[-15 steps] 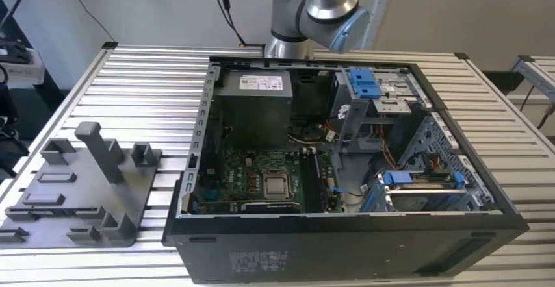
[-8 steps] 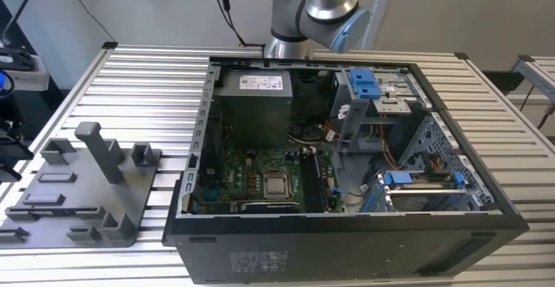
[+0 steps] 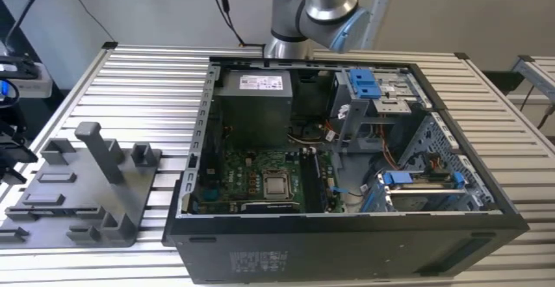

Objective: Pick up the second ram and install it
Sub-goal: 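Pick up the second ram and move it above second insertion slot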

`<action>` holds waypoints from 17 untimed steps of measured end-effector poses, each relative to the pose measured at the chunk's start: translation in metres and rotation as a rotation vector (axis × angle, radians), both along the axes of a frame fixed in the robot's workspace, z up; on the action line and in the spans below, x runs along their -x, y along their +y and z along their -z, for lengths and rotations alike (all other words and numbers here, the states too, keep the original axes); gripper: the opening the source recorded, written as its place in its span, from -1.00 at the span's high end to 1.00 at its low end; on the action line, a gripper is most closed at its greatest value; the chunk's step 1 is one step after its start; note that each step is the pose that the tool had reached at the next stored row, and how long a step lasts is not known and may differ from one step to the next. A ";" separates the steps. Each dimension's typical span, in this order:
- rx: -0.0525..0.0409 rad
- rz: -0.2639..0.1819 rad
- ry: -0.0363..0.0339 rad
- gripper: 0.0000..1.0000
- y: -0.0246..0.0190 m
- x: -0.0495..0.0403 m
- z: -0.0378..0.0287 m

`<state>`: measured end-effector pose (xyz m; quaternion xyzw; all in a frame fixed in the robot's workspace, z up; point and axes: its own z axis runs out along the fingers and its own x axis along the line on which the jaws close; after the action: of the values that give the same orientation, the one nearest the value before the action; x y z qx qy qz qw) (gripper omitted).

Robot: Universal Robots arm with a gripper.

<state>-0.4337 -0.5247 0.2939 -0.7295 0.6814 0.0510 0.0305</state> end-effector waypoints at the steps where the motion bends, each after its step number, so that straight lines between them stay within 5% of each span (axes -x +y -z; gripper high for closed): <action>1: -0.0008 0.000 -0.0001 0.15 0.0000 0.0005 0.0018; 17: -0.0099 -0.015 0.0001 0.15 -0.0002 0.0026 0.0282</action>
<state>-0.4363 -0.5249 0.2657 -0.7345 0.6756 0.0546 0.0337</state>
